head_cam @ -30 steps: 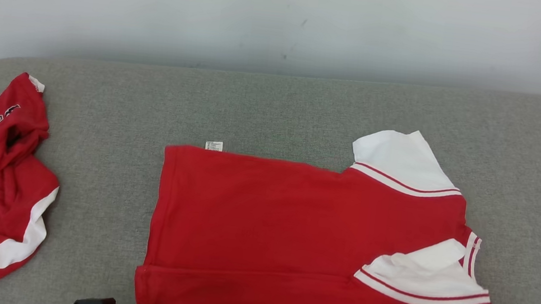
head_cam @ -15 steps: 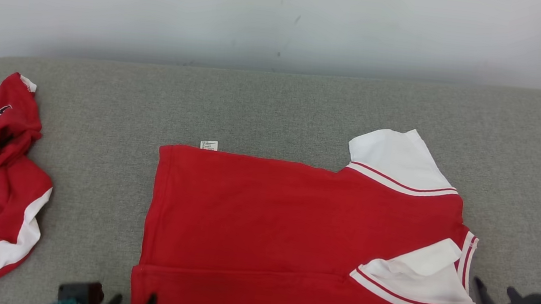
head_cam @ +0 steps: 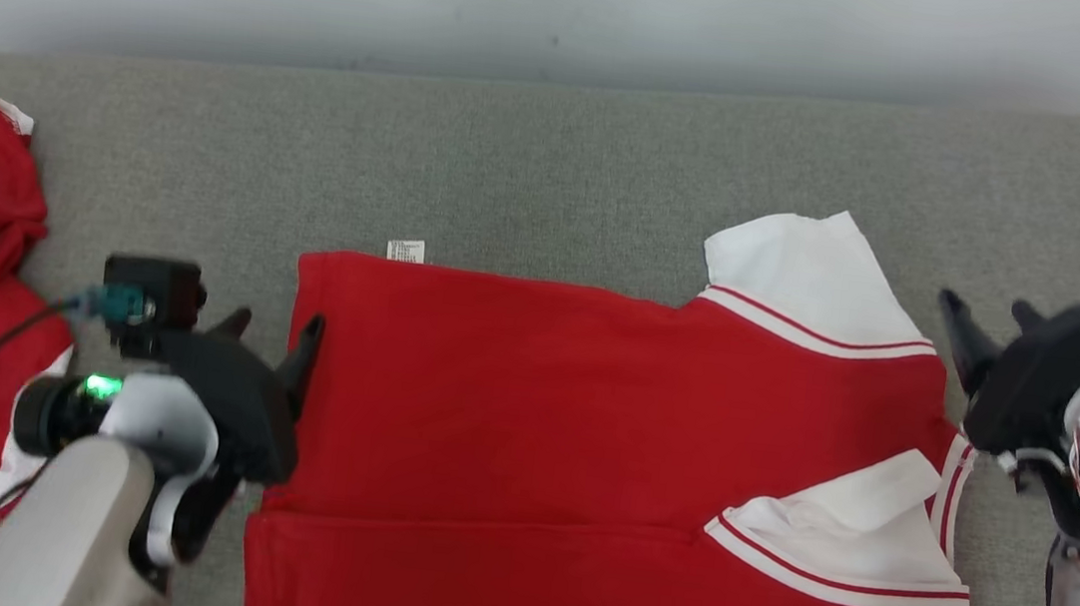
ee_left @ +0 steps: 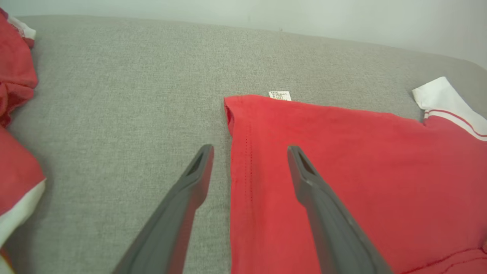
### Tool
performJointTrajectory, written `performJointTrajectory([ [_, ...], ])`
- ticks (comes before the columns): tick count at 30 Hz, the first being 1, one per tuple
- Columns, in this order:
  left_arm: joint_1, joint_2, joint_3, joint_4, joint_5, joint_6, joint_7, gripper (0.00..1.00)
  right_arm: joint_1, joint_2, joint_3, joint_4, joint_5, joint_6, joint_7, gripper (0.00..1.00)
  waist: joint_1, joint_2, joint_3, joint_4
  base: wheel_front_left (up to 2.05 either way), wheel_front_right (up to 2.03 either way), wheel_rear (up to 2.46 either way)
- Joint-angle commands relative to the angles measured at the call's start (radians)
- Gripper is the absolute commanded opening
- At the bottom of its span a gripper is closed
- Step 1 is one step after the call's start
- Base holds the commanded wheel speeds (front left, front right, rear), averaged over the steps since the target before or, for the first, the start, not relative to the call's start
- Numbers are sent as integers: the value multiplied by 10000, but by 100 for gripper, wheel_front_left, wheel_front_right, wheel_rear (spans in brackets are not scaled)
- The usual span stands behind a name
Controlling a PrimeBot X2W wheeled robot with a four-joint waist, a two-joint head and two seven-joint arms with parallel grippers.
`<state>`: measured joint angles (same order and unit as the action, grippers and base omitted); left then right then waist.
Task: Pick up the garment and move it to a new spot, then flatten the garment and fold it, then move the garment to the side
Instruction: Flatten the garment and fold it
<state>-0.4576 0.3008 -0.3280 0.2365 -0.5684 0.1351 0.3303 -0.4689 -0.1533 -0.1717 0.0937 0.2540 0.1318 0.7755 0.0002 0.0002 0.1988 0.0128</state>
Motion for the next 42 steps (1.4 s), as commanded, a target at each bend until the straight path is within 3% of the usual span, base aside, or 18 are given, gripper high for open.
performJointTrajectory([
  [1, -531, -72, -29, 392, -164, -117, 219, 100, -544, -144, 227, 346, -6, -20, -48, 100, -2, -2, 340, 13, 0, 0, 0],
  [13, -3370, -56, -476, 2980, -5, -699, 1388, 100, -3850, -889, 2303, 3304, -173, -20, -496, 100, -2, -2, 1394, -138, 0, 0, 0],
  [25, -4330, -57, -898, 4144, 339, -1078, 1297, 100, -5068, -1295, 2784, 4657, 64, -20, -1101, 100, -2, -2, 1945, -120, 0, 0, 0],
  [29, -4496, -105, -1094, 4405, 260, -1418, 1587, 100, -5277, -1251, 2806, 5112, 108, -20, -1126, 100, -2, -2, 2118, -151, 0, 0, 0],
  [30, -4529, -120, -1125, 4453, 214, -1500, 1633, 83, -5341, -1278, 2800, 5223, 73, -20, -1132, 100, -2, -2, 2155, -143, 0, 0, 0],
  [31, -4566, -117, -1201, 4485, 225, -1601, 1706, 41, -5393, -1312, 2787, 5325, 43, -20, -1164, 100, -2, -2, 2185, -131, 0, 0, 0],
  [32, -4590, -130, -1244, 4523, 197, -1673, 1766, 12, -5436, -1342, 2796, 5415, 9, -20, -1185, 100, -2, -2, 2210, -114, 0, 0, 0],
  [33, -4605, -137, -1300, 4569, 161, -1777, 1896, 0, -5487, -1384, 2789, 5530, -7, -20, -1188, 100, -2, -2, 2246, -94, 0, 0, 0],
  [42, -4779, -148, -1384, 4550, 37, -1929, 1905, 0, -5932, -1487, 2490, 6428, 28, -20, -1304, 100, -2, -2, 2581, 256, 0, 0, 0],
])
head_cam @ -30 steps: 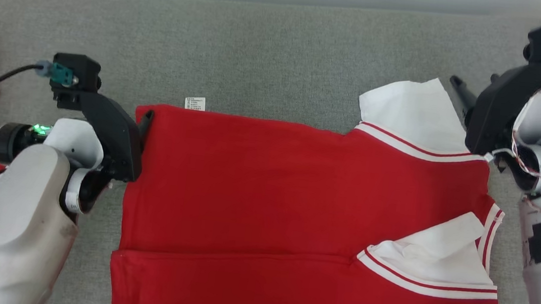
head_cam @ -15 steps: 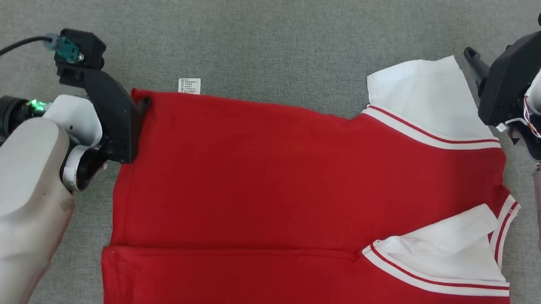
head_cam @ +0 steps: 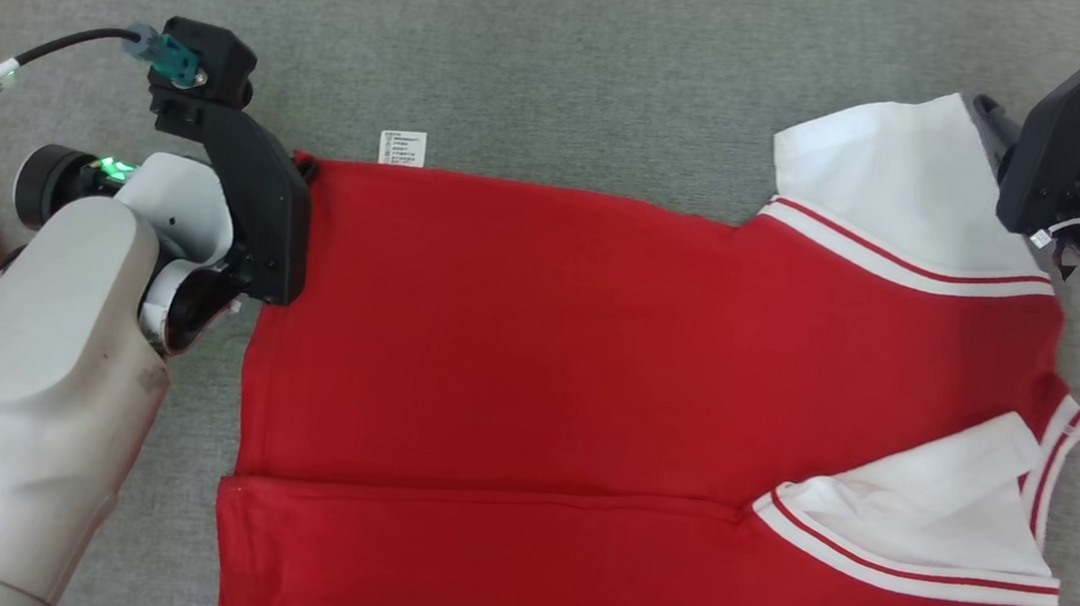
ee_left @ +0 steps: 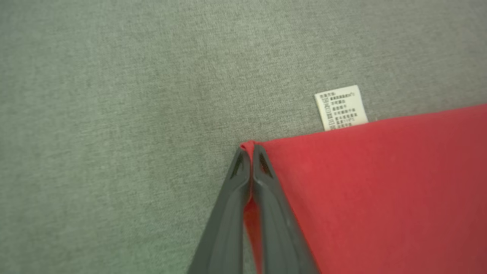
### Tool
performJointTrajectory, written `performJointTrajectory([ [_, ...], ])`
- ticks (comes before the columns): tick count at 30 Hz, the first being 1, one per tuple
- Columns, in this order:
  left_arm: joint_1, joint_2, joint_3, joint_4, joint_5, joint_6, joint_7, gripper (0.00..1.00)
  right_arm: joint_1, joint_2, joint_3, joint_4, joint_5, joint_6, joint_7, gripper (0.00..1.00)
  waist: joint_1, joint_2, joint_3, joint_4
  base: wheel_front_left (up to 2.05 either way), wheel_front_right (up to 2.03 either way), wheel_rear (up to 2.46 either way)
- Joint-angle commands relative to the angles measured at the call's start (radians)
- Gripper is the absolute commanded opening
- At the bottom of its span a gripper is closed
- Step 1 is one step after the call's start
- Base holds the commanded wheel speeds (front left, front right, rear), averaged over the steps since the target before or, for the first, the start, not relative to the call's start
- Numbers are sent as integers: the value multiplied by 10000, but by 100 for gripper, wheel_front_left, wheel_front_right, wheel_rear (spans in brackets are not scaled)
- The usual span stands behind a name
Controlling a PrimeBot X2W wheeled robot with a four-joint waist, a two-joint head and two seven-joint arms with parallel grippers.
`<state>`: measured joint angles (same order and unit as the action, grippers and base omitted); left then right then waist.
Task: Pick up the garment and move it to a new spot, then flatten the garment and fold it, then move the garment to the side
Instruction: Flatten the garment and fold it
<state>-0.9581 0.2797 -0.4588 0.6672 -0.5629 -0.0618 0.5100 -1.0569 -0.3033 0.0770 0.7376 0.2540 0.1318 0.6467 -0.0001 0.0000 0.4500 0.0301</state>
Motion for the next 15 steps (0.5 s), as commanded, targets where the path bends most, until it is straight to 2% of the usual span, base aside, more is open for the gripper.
performJointTrajectory([
  [1, 213, 46, -105, 226, -11, 16, 78, 0, -94, -7, 63, 85, 50, -20, 55, 100, 1, 0, 102, 144, 0, 0, 0],
  [7, 104, -95, -202, 94, -80, -100, -187, 0, -392, -358, 686, 595, 105, -20, 428, 100, 1, 0, 351, 433, 0, 0, 0],
  [12, 23, -153, -254, 106, -106, -97, -341, 0, -360, -401, 1142, 971, 322, -20, 919, 100, 1, 0, 460, 511, 0, 0, 0],
  [13, 2, -167, -261, 103, -121, -108, -375, 0, -354, -429, 1195, 1020, 367, -20, 967, 97, 1, 0, 477, 511, 0, 0, 0],
  [14, -22, -161, -273, 98, -102, -108, -421, 0, -368, -453, 1216, 1040, 387, -20, 915, 44, 1, 0, 492, 508, 0, 0, 0],
  [15, -47, -150, -273, 97, -82, -94, -488, 0, -384, -469, 1235, 1014, 394, -20, 782, 16, 1, 0, 507, 504, 0, 0, 0],
])
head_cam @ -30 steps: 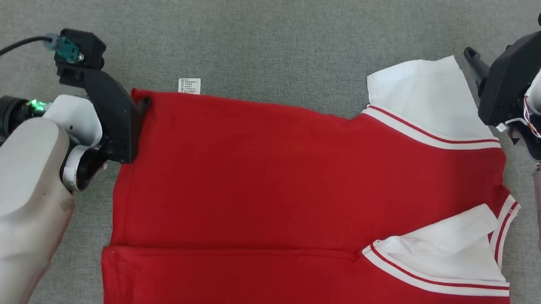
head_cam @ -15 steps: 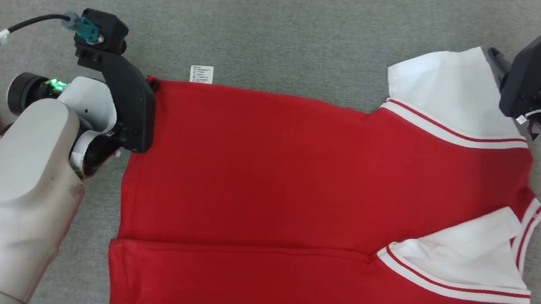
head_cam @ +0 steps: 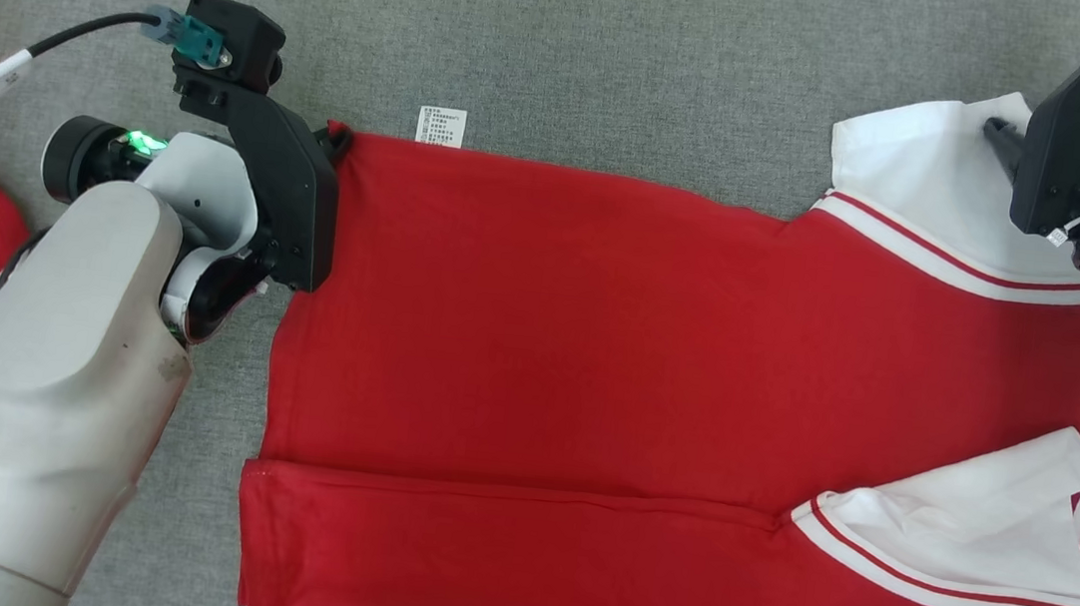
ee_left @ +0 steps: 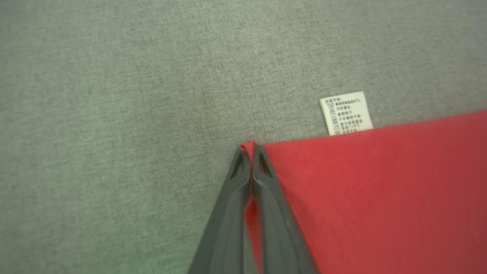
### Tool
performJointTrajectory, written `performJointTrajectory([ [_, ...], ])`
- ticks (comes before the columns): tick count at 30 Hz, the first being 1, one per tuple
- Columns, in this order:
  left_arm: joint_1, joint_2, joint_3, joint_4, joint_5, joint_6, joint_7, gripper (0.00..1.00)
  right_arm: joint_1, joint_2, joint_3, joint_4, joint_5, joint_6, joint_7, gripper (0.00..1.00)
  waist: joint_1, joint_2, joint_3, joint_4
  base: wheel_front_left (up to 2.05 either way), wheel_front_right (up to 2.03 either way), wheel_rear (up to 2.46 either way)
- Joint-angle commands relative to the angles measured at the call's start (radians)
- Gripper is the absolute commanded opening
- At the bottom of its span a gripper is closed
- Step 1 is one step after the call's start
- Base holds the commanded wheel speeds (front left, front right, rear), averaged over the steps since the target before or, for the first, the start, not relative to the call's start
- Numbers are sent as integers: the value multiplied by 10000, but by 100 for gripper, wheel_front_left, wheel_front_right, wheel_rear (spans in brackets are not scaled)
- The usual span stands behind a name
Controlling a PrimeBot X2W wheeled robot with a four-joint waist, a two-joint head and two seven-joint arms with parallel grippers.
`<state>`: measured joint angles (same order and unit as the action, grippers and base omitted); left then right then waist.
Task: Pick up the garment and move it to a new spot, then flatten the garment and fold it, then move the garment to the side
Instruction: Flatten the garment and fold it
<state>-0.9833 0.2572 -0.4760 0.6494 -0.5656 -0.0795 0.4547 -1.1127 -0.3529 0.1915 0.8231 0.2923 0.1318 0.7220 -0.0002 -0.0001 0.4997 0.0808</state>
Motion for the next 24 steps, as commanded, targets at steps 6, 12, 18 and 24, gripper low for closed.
performJointTrajectory([
  [6, 142, 214, 126, 377, 219, 597, -789, 0, 35, 21, -299, 152, 11, -20, -1154, 0, 2, 1, -110, -113, 0, 0, 0],
  [12, 386, 73, 186, 453, 251, 781, -1548, 0, 203, 279, -484, -4, 367, -20, -2289, 0, 2, 1, -398, -175, 0, 0, 0],
  [18, 752, -54, 58, 446, 316, 615, -2418, 0, 854, 27, 56, -449, 1048, -20, -2492, 0, 2, 1, -892, -207, 0, 0, 0],
  [24, 1410, -123, -107, 287, 430, 473, -3472, 0, 1983, -467, 387, -1409, 2050, -20, -2844, 0, 2, 1, -1521, -236, 0, 0, 0],
])
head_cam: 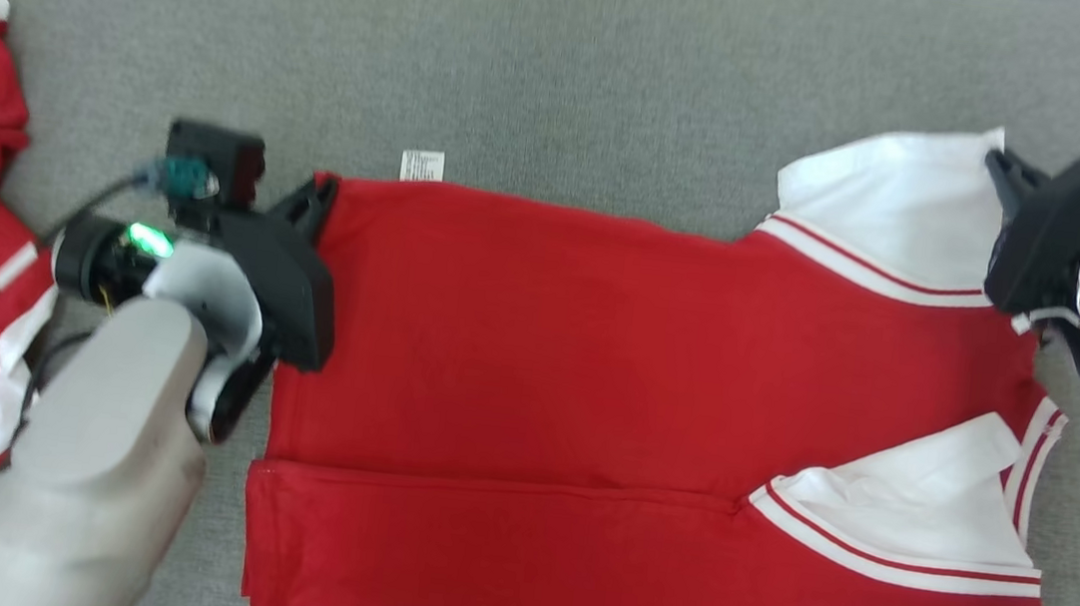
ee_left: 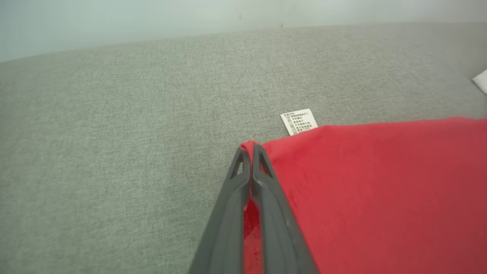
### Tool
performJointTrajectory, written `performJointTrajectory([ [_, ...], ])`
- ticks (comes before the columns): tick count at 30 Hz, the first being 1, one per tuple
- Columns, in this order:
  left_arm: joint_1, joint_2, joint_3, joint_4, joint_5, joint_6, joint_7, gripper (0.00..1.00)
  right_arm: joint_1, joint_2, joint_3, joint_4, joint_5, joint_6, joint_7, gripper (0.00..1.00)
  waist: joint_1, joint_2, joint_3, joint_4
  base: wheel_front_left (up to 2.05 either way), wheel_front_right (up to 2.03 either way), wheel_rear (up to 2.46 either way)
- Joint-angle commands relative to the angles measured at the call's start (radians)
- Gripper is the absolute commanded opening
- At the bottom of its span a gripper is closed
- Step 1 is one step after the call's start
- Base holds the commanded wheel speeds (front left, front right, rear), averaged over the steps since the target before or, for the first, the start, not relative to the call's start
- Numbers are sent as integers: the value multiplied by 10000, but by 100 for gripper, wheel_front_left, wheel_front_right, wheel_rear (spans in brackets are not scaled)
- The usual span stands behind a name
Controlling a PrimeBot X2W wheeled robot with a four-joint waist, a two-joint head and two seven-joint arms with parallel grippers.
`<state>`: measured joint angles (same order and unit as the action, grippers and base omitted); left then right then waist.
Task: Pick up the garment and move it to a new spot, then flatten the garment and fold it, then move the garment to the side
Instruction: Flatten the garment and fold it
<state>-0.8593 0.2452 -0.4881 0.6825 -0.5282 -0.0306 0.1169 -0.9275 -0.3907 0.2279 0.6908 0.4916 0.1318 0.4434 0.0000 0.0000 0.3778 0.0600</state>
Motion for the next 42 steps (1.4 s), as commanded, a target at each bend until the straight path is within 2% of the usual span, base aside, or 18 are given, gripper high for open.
performJointTrajectory([
  [1, 268, 26, -23, -95, 110, -9, -272, 0, 348, -166, 80, -302, 215, -20, -114, 0, 0, 0, -386, -38, 0, 0, 0],
  [7, 1141, 79, -235, -467, 357, -85, -1617, 0, 1853, -616, 273, -1702, 1094, -20, -514, 0, 0, 0, -990, -15, 0, 0, 0],
  [9, 1508, 32, -308, -526, 344, -87, -2007, 0, 2444, -1013, 379, -2209, 1203, -20, -602, 0, 0, 0, -1171, 25, 0, 0, 0],
  [13, 2019, -10, -445, -627, 498, -5, -2640, 0, 3499, -1274, 99, -3121, 1684, -20, -728, 0, 0, 0, -1445, 115, 0, 0, 0],
  [18, 2579, 108, -476, -656, 616, 142, -3268, 0, 4891, -1669, -206, -4479, 2156, -20, -41, 0, 0, 0, -1615, 116, 0, 0, 0],
  [22, 3148, 109, -401, -463, 445, 260, -3472, 0, 5964, -1790, -692, -5364, 2104, -20, 734, 0, 0, 0, -1734, 53, 0, 0, 0],
  [31, 3738, 73, -218, -24, 161, 379, -3657, 0, 7944, -1238, -2043, -7162, 1953, -20, 2560, 0, 0, 0, -1875, -49, 0, 0, 0],
  [40, 4042, 111, -32, 177, 42, 426, -3773, 0, 9127, -206, -3008, -8697, 1552, -20, 4120, 0, 0, 0, -1968, -193, 0, 0, 0],
  [42, 4080, 84, 28, 189, 10, 467, -3789, 25, 9242, -20, -3064, -8871, 1464, -20, 4322, 0, 0, 0, -1983, -210, 0, 0, 0],
])
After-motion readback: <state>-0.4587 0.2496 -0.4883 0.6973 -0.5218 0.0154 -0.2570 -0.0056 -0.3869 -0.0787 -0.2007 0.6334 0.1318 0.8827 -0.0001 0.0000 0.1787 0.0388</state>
